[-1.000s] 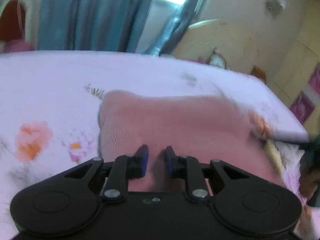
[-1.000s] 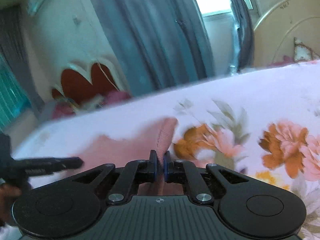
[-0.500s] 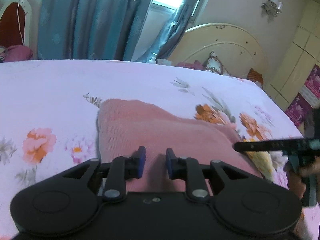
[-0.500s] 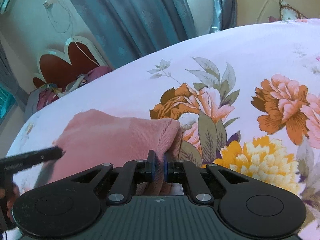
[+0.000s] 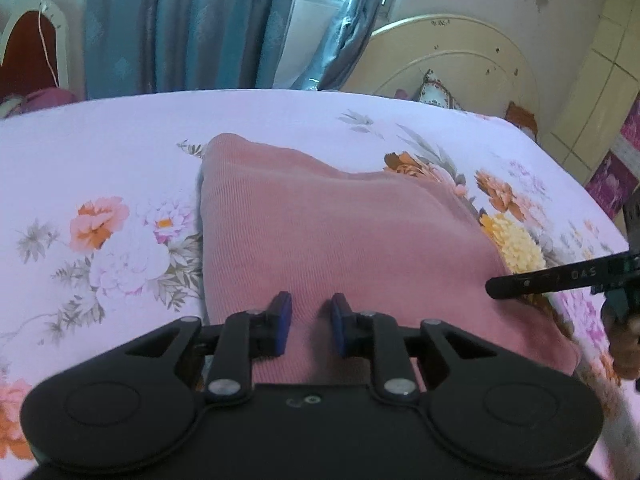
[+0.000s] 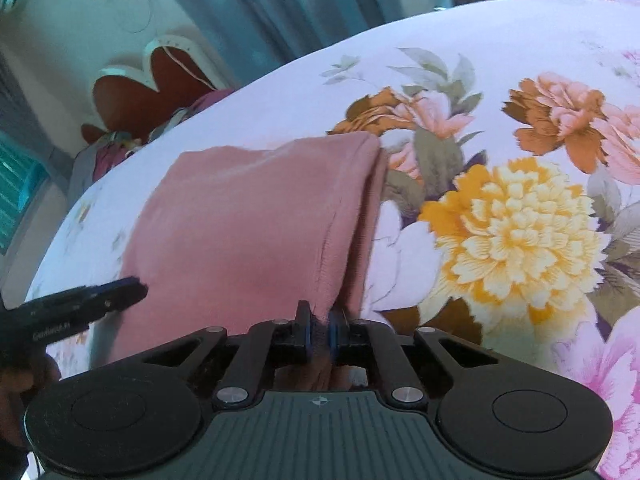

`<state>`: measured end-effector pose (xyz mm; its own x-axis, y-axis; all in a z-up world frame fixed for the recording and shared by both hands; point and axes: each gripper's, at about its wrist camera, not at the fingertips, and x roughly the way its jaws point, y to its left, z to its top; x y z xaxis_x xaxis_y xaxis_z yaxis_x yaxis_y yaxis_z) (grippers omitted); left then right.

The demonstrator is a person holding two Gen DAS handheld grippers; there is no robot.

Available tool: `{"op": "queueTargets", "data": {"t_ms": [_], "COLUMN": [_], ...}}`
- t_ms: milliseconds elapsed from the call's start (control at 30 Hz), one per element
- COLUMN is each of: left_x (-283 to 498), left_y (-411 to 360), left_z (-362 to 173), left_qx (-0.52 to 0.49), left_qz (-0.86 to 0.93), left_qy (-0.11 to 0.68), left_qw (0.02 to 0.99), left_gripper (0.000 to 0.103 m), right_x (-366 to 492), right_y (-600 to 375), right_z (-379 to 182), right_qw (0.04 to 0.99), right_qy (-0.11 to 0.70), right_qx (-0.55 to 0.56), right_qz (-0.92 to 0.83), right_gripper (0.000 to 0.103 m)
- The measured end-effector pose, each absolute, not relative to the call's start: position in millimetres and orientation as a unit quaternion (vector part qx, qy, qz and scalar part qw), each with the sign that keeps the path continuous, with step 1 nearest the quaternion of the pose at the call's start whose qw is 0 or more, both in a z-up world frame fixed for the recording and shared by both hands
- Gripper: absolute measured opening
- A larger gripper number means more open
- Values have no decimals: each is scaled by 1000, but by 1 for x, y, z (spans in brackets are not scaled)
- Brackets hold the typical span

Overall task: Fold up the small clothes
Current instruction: 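Pinch the fold edge with the right gripper while the left gripper presses the bundle, then open both grippers and release the folded pink bundle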

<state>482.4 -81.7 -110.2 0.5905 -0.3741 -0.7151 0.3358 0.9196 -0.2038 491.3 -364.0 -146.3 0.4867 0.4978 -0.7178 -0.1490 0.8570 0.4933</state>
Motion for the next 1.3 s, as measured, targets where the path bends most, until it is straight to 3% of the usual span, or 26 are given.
{"op": "queueTargets", "data": {"t_ms": [33, 100, 267, 333, 400, 600, 700, 867, 1000, 1233, 1267, 1300], "left_x": [477, 462, 427, 420, 416, 399, 396, 388, 395, 384, 382, 381], "left_y": [-80, -76, -75, -77, -80, -75, -75, -77, -83, -74, -73, -71], "left_z": [-108, -100, -94, -102, -119, -124, -114, -103, -123, -117, -113, -109], "left_qx": [-23, -25, -30, -21, 0, -7, -7, -2, 14, -6, -11, -15], "left_qz": [-203, -207, -217, -211, -186, -173, -170, -154, -145, -142, -140, -138], "left_qy": [405, 399, 383, 392, 427, 430, 427, 405, 438, 434, 433, 427], "left_qw": [891, 893, 897, 895, 885, 886, 888, 901, 887, 890, 890, 894], "left_gripper": [21, 21, 21, 21, 16, 16, 17, 30, 31, 34, 38, 56], "right_x": [486, 468, 417, 402, 402, 392, 379, 365, 383, 385, 382, 380], "right_y": [-362, -360, -327, -310, -320, -347, -345, -312, -304, -316, -322, -327], "right_z": [-140, -121, -88, -100, -133, -136, -112, -81, -136, -129, -124, -115], "right_qw": [844, 867, 885, 881, 872, 876, 899, 913, 881, 883, 885, 893], "right_qy": [471, 447, 390, 394, 443, 451, 410, 347, 434, 435, 434, 419], "right_qx": [171, 130, 41, -38, -70, -33, -28, -47, -102, -44, -29, -17], "right_qz": [191, 176, 251, 260, 197, 168, 153, 209, 160, 169, 166, 163], "right_gripper": [7, 18, 17, 16, 0, 0, 0, 0, 0, 0, 0, 0]}}
